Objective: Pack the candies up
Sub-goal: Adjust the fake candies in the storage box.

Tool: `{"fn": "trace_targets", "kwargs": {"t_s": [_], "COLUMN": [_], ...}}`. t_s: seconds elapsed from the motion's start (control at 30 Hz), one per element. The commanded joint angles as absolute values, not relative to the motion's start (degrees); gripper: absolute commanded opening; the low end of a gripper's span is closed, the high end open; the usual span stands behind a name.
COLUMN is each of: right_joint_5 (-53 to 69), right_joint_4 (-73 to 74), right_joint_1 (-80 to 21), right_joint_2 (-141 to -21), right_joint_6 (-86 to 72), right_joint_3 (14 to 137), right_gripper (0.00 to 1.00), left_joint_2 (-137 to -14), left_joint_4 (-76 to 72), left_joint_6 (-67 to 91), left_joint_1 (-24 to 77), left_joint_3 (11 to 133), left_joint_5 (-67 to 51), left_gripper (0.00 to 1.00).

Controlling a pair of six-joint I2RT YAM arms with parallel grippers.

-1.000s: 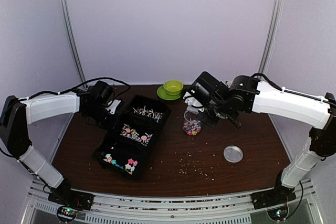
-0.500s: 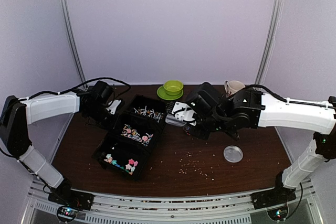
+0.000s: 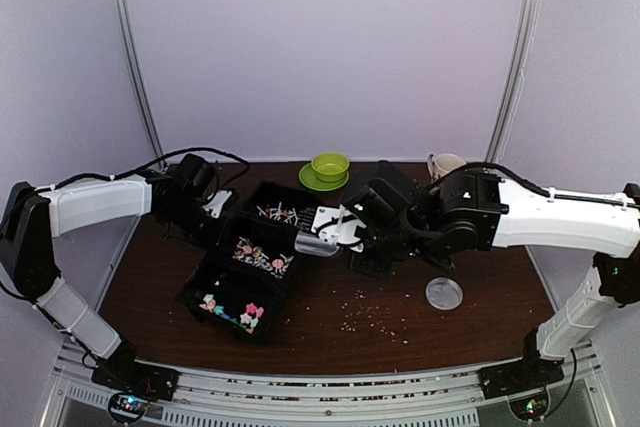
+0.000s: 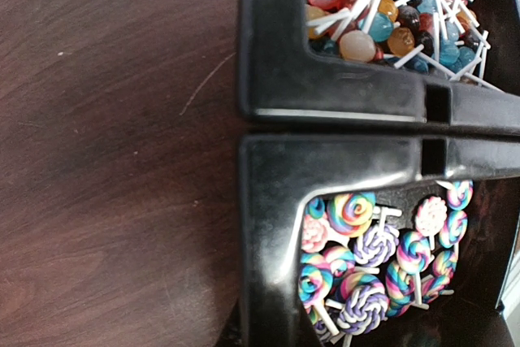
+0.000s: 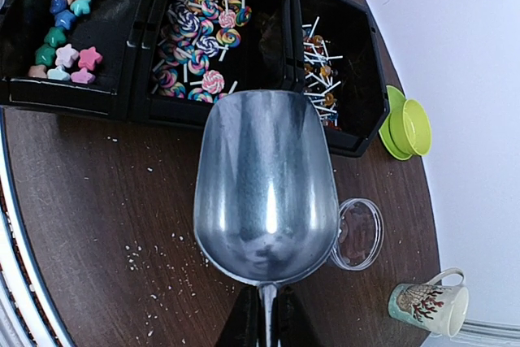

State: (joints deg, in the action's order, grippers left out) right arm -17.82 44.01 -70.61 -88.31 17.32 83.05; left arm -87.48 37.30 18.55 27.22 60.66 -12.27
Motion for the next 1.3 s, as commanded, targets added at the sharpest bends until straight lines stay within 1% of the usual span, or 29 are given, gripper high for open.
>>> {"fn": "trace_targets", "kwargs": {"t_s": [0.0,0.07,0.17,0.33,0.6,0.63,0.7,0.77,0.93,1.27], "right_joint_5": [-20.6,-22.0,-22.4,-22.5,-22.1,-21.8,-21.3,-21.3,-22.1,-20.0], "right_joint_4": [41.6,39.1,36.5,36.1,38.3,39.1,41.5,44.6,50.3,57.0], "right_joint_1": [-70.9,-70.9,-70.5,-70.0,-70.0,-70.0,-70.0,-70.0,-70.0,-70.1], "right_joint_2": [-85.0,-83.0,-81.0,-81.0,-83.2,-83.5,-84.6,-86.0,-89.5,-96.8], "right_joint_6": [16.1,16.0,15.3,14.1,13.7,13.6,13.4,13.0,12.4,11.3], "right_joint_3": [83.3,82.2,81.1,81.3,83.1,83.6,85.1,87.0,89.1,93.9], "right_gripper": [0.0,0.0,0.0,0.0,0.0,0.0,0.0,0.0,0.0,0.0], "left_joint_2": [-88.1,-89.6,-92.0,-94.1,-95.7,-95.9,-96.0,-95.1,-92.8,-92.4], "left_joint_4": [29.3,29.0,26.6,16.4,5.9,7.5,16.8,23.0,28.4,34.3], "left_joint_6": [20.0,20.6,23.1,30.0,38.1,37.0,29.8,25.9,22.6,18.4], "left_joint_1": [27.5,27.3,26.3,25.0,24.9,24.9,24.9,25.0,25.0,28.7], "left_joint_3": [63.5,63.3,62.0,57.9,54.5,54.9,58.0,60.4,62.2,65.3], "left_joint_5": [-21.5,-24.9,-33.5,-46.8,-54.4,-53.5,-46.7,-39.9,-29.5,-17.4], "left_gripper": [0.0,0.0,0.0,0.0,0.0,0.0,0.0,0.0,0.0,0.0]}}
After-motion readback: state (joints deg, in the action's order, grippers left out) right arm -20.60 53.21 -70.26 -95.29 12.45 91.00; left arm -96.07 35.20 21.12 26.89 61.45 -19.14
